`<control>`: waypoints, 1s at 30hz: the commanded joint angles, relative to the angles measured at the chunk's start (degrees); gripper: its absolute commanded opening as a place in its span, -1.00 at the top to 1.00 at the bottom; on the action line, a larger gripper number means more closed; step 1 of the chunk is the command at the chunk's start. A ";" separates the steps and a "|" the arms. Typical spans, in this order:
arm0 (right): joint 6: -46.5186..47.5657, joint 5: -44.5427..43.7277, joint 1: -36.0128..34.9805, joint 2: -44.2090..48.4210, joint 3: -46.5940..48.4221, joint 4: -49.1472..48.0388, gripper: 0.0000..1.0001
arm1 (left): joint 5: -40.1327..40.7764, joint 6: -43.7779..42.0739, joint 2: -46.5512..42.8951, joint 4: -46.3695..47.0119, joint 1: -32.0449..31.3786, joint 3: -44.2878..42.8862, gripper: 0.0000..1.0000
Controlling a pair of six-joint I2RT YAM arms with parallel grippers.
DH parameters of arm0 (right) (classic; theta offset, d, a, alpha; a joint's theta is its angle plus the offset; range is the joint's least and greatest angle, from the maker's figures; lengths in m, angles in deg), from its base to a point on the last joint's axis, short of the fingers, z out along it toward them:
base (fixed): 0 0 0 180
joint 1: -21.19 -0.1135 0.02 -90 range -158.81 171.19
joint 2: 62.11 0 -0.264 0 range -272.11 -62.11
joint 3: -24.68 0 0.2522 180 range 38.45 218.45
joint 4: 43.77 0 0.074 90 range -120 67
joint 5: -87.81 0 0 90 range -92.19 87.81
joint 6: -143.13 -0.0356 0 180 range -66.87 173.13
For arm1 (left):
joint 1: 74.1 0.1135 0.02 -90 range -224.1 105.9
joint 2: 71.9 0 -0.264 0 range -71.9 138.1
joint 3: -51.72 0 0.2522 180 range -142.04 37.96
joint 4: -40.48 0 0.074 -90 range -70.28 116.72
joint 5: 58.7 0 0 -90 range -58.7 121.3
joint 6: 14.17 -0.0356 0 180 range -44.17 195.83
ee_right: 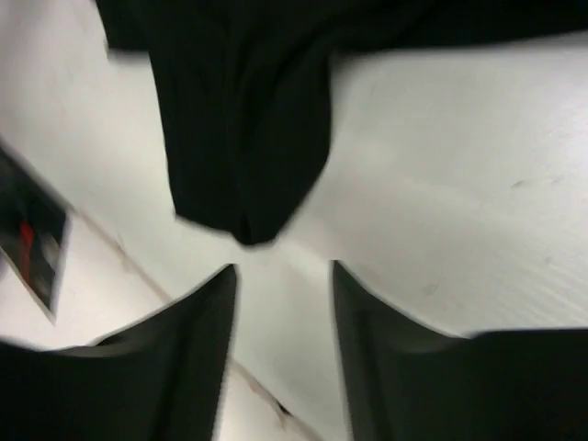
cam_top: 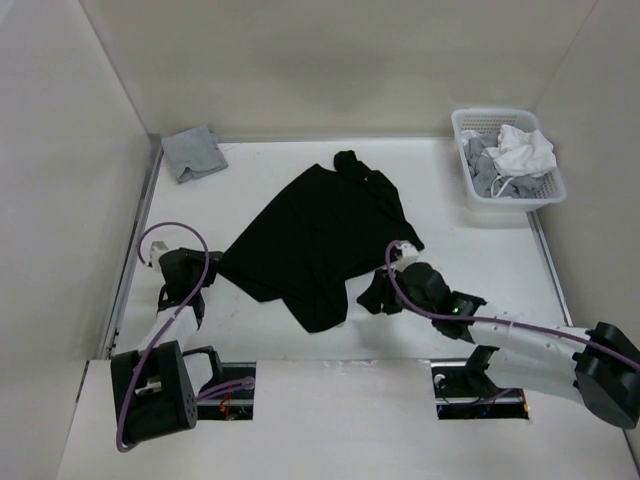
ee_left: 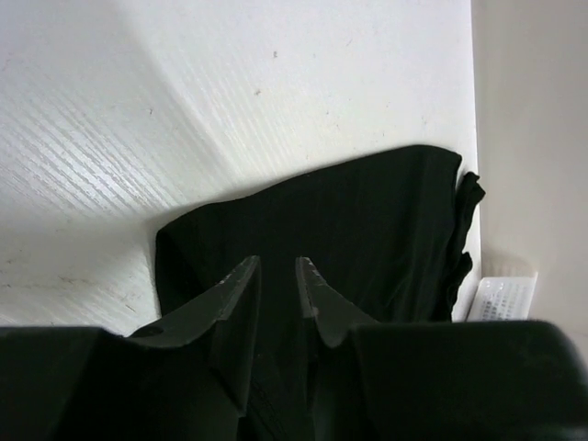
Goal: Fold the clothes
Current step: Flatten the tank top out
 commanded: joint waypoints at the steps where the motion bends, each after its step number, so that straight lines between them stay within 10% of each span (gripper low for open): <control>1: -4.80 -8.09 5.83 0.54 2.67 -2.23 -0.15 | 2.95 -2.62 -2.76 -1.42 0.22 0.30 0.54; 10: -8.23 -7.30 20.96 -27.48 16.28 -6.79 0.00 | 11.74 -8.60 -6.72 -10.13 -2.07 -1.02 0.31; 16: -8.67 -6.34 28.42 -44.18 34.10 -7.94 0.80 | 11.22 -8.78 -5.57 -10.74 -2.25 -1.11 0.26; 19: -7.88 -7.21 31.67 -47.89 41.50 -9.00 0.74 | 11.22 -9.66 -5.84 -11.10 -2.68 -1.02 0.15; 25: -6.65 -7.39 34.59 -40.89 38.03 -10.41 -0.10 | 11.05 -10.28 -5.05 -11.71 -4.18 -1.02 0.12; 30: -5.16 -7.92 29.51 -30.95 23.45 -12.42 0.07 | 10.43 -11.33 -2.68 -10.75 -5.49 -1.72 0.12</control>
